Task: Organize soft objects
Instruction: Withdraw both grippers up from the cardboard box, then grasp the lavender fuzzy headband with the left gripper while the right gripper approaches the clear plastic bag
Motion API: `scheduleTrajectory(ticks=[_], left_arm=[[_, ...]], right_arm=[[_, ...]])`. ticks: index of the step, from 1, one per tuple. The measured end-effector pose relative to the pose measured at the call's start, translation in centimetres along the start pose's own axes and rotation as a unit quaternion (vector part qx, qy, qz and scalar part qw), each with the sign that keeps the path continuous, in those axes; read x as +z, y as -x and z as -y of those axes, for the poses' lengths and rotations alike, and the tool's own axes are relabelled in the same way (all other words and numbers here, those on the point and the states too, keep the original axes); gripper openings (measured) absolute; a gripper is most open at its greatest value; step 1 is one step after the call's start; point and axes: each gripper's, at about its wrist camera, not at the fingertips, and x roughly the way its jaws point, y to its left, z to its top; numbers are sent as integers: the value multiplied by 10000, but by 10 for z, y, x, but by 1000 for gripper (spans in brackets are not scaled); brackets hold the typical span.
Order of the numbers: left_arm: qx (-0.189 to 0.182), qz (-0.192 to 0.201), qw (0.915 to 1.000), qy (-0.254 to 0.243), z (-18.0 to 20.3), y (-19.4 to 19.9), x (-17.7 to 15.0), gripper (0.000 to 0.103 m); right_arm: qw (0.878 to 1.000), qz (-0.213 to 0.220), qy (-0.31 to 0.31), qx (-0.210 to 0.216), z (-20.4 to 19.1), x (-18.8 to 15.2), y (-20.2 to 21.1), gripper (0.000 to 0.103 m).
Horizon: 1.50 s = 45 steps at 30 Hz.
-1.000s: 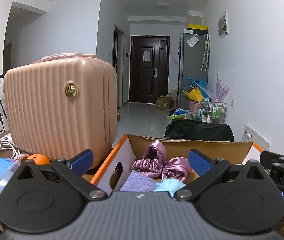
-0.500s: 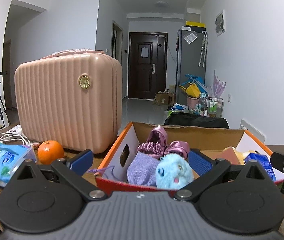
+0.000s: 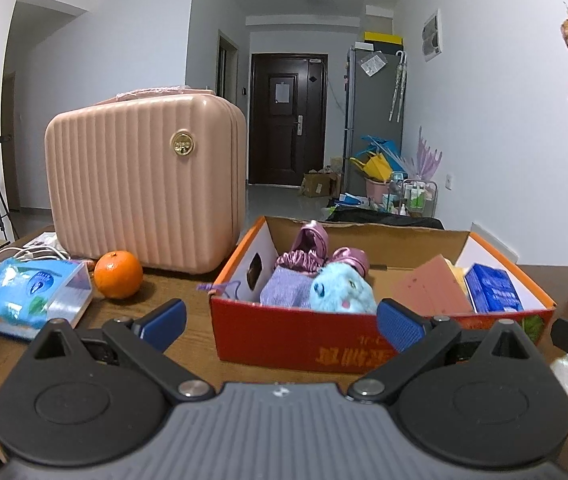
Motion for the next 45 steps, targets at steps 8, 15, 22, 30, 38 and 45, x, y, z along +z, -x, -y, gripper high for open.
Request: scheduleTrajectory(ticks=[8, 15, 22, 30, 38, 45], left_arm=[[-135, -115, 9998, -44, -1, 25, -13, 103], [-310, -235, 9992, -108, -1, 42, -24, 103], [-477, -353, 9981, -187, 2, 55, -33, 103], [-763, -507, 9947, -475, 14, 62, -45, 103], [-925, -654, 9899, -858, 29, 50, -55, 103], [-1029, -783, 9858, -1072, 38, 28, -58, 103]], right_arm=[[9997, -216, 53, -37, 7, -17, 19, 100], [9993, -378, 51, -33, 13, -31, 41, 100], [9989, -460, 72, -55, 18, -39, 56, 100], [9983, -570, -76, -91, 24, -44, 53, 100], [9970, -673, -339, -167, 33, -47, 44, 100], [9966, -686, -386, -227, 34, -49, 39, 100]])
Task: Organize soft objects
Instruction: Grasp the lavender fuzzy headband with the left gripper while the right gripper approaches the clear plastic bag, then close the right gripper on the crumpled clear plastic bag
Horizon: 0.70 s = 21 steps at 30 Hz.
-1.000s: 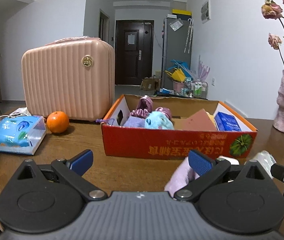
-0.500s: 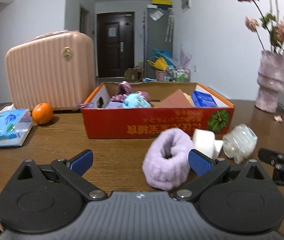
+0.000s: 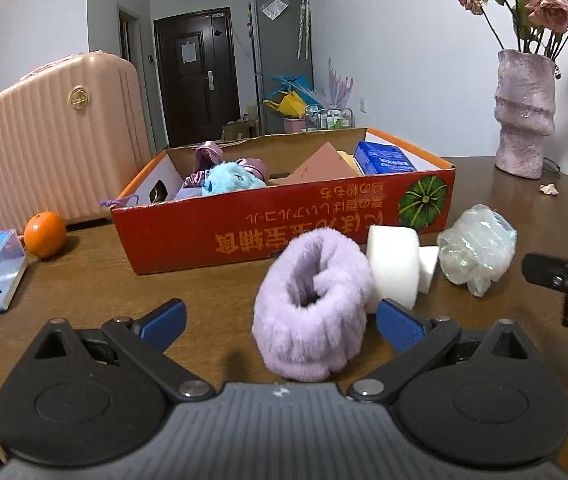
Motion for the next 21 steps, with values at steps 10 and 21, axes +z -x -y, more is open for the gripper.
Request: scheduleTrajectory(ticks=[10, 21], left_arm=[[-50, -173, 9998, 33, -9, -32, 10, 99], [-474, -193, 9986, -164, -7, -35, 11, 34]], right_arm=[[9999, 21, 38, -126, -3, 0, -4, 100], [9991, 36, 56, -411, -5, -2, -6, 100]])
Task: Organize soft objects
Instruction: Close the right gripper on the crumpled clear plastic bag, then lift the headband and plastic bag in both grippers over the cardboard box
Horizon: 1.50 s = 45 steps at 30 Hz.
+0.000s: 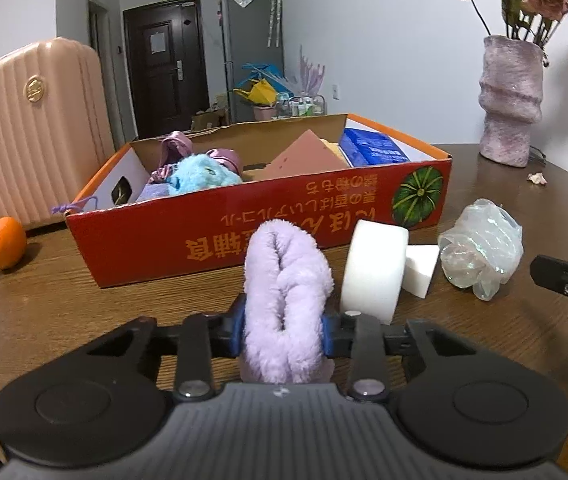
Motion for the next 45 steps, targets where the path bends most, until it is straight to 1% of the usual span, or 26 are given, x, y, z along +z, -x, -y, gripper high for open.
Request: scheduleTrajectory(ticks=[4, 9, 13, 15, 19, 23, 27, 32, 34, 35, 36, 37, 38, 41, 45], left_arm=[[74, 67, 9999, 74, -2, 4, 0, 34], [260, 316, 9991, 93, -6, 18, 0, 34], [356, 538, 9975, 295, -17, 34, 1, 34], [405, 631, 9964, 387, -23, 42, 1, 34], [468, 687, 9951, 533, -33, 53, 0, 34], [512, 732, 9939, 647, -39, 58, 0, 34], [517, 717, 9936, 708, -42, 58, 0, 34], [515, 677, 9938, 722, -43, 56, -1, 34], [525, 665, 9938, 725, -43, 55, -1, 34], [525, 660, 9938, 730, -43, 55, -1, 34], [529, 659, 9937, 731, -43, 54, -2, 34], [532, 657, 9937, 729, -43, 54, -2, 34], [533, 657, 9938, 724, -43, 54, -2, 34], [559, 663, 9939, 685, -42, 54, -3, 34], [578, 680, 9937, 674, -42, 54, -2, 34]], right_arm=[[10000, -4, -8, -11, -1, -1, 0, 100], [9999, 40, 32, 91, -5, -1, 3, 100], [9997, 60, 92, 219, -11, -1, 4, 100], [9996, 11, 118, 266, -14, -1, 2, 100], [9990, -118, -6, 427, -19, 3, -8, 100], [9992, -182, -74, 334, -26, 9, -22, 100], [9984, -461, -275, 177, -26, 15, -43, 98], [9969, -586, -509, 107, -21, 21, -64, 97], [9958, -740, -511, 156, -22, 22, -72, 90], [9948, -858, -502, 224, -23, 21, -75, 79], [9937, -949, -506, 302, -22, 20, -76, 59], [9935, -961, -495, 365, -23, 19, -76, 50], [9942, -899, -478, 354, -23, 18, -73, 38], [9943, -878, -448, 411, -26, 16, -68, 35], [9971, -589, -293, 372, -32, 17, -56, 34]])
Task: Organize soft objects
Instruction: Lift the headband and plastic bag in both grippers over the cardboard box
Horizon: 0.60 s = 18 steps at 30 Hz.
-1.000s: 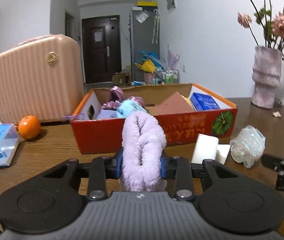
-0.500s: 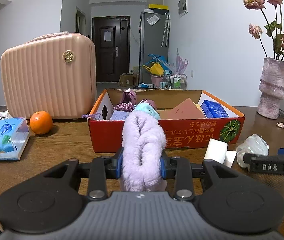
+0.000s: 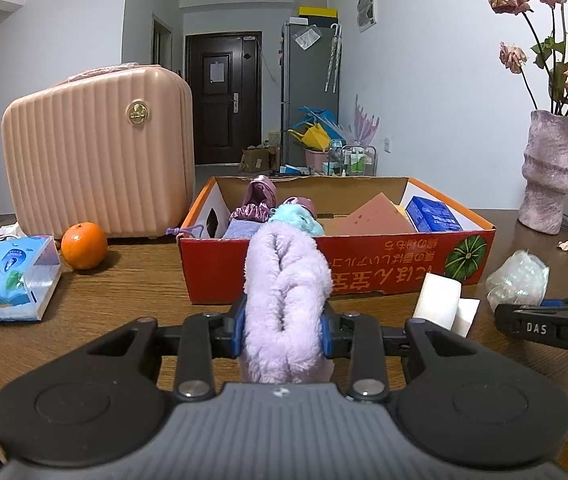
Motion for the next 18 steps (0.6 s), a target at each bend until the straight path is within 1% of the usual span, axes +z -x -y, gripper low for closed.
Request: scheduleTrajectory(ticks=[7, 13, 18], left_arm=[[29, 27, 10000, -23, 0, -1, 0, 34], [40, 74, 10000, -16, -1, 0, 1, 34], [47, 157, 9999, -1, 0, 4, 3, 34]], right_arm=[[9988, 462, 158, -43, -7, 0, 20, 34], [9962, 835, 197, 122, -10, 2, 35, 34], [9945, 989, 164, 307, -11, 5, 43, 34]])
